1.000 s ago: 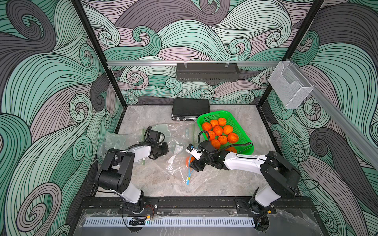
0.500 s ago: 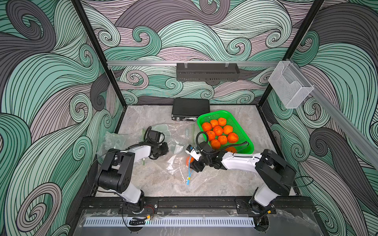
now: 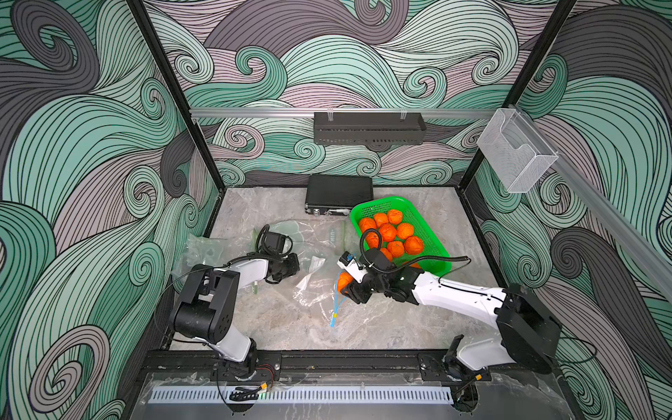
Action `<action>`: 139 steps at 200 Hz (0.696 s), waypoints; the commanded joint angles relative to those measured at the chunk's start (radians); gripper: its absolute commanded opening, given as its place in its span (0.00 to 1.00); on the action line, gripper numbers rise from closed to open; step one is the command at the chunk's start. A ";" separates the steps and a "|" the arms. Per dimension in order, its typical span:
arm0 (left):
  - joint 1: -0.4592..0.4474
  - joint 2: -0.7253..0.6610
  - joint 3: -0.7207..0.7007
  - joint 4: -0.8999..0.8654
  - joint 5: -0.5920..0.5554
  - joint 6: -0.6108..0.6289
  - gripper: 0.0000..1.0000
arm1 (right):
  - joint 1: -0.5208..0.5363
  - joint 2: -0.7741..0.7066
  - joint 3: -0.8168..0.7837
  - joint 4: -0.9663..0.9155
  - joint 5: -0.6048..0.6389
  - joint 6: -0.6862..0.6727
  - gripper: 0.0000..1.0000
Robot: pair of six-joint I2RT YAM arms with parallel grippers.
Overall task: Open the zip-top bag and take out the orange
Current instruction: Pick up the orange from the zipper food storage bag, then place the orange in the basket.
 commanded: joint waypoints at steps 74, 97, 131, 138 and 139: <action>0.001 0.026 -0.011 -0.078 -0.041 0.009 0.00 | -0.053 -0.280 0.052 -0.322 0.215 0.073 0.55; 0.002 0.024 -0.012 -0.076 -0.041 0.009 0.00 | -0.153 -0.268 0.128 -0.406 0.281 0.097 0.56; 0.001 0.022 -0.011 -0.077 -0.041 0.009 0.00 | -0.317 -0.240 0.193 -0.466 0.373 0.137 0.56; 0.002 0.022 -0.011 -0.077 -0.041 0.009 0.00 | -0.344 -0.226 0.206 -0.480 0.398 0.141 0.57; 0.001 0.022 -0.011 -0.077 -0.041 0.009 0.00 | -0.349 -0.223 0.207 -0.484 0.403 0.142 0.57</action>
